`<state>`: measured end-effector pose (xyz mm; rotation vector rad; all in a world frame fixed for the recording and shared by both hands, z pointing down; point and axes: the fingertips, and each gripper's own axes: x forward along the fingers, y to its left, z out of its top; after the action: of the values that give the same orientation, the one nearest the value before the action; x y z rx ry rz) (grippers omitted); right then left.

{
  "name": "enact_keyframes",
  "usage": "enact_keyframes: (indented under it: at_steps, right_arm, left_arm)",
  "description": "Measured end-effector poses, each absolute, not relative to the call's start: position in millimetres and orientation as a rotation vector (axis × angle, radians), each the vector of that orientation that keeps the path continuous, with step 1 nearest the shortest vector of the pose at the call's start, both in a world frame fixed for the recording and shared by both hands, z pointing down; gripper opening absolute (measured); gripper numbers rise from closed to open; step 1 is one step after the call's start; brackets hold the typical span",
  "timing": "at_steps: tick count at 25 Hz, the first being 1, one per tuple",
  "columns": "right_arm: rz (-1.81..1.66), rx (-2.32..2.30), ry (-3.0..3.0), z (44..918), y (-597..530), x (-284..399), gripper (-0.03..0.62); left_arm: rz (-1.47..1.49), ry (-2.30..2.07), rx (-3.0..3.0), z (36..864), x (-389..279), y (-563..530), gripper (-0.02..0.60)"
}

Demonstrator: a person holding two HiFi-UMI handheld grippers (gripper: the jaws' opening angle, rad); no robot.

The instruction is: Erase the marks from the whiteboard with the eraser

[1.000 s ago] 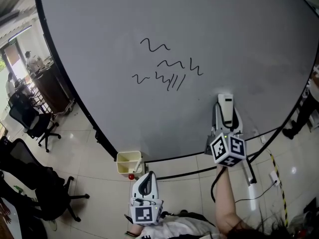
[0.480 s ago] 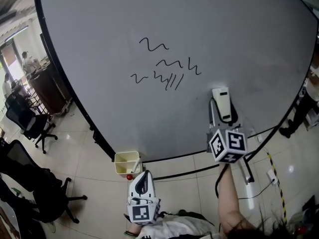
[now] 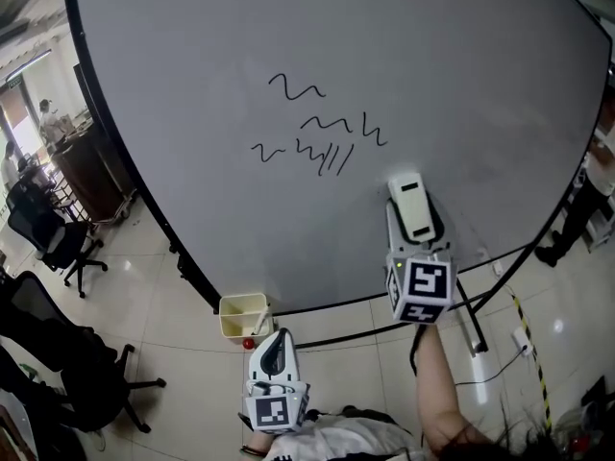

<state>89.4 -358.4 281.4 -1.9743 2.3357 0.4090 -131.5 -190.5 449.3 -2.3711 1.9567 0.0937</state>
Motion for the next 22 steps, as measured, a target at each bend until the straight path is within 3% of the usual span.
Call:
enact_keyframes:
  at_steps: [4, 8, 14, 19, 22]
  right_arm:
    - [0.681, -2.060, 2.488, 310, -349, 46, 0.276]
    - [0.542, -2.056, 2.371, 262, -355, 75, 0.276]
    - [0.744, -2.149, 2.527, 316, -348, 39, 0.276]
    - [0.677, -2.076, 2.381, 250, -352, 56, 0.276]
    - [0.698, -2.091, 2.468, 297, -349, 42, 0.278]
  left_arm:
    - [0.116, 1.961, -2.348, 442, -137, -192, 0.003]
    - [0.116, 1.971, -2.346, 444, -140, -190, 0.003]
    - [0.130, 1.982, -2.338, 444, -146, -191, 0.003]
    - [0.142, 1.986, -2.342, 444, -147, -191, 0.003]
    - [0.142, 1.983, -2.346, 445, -147, -190, 0.003]
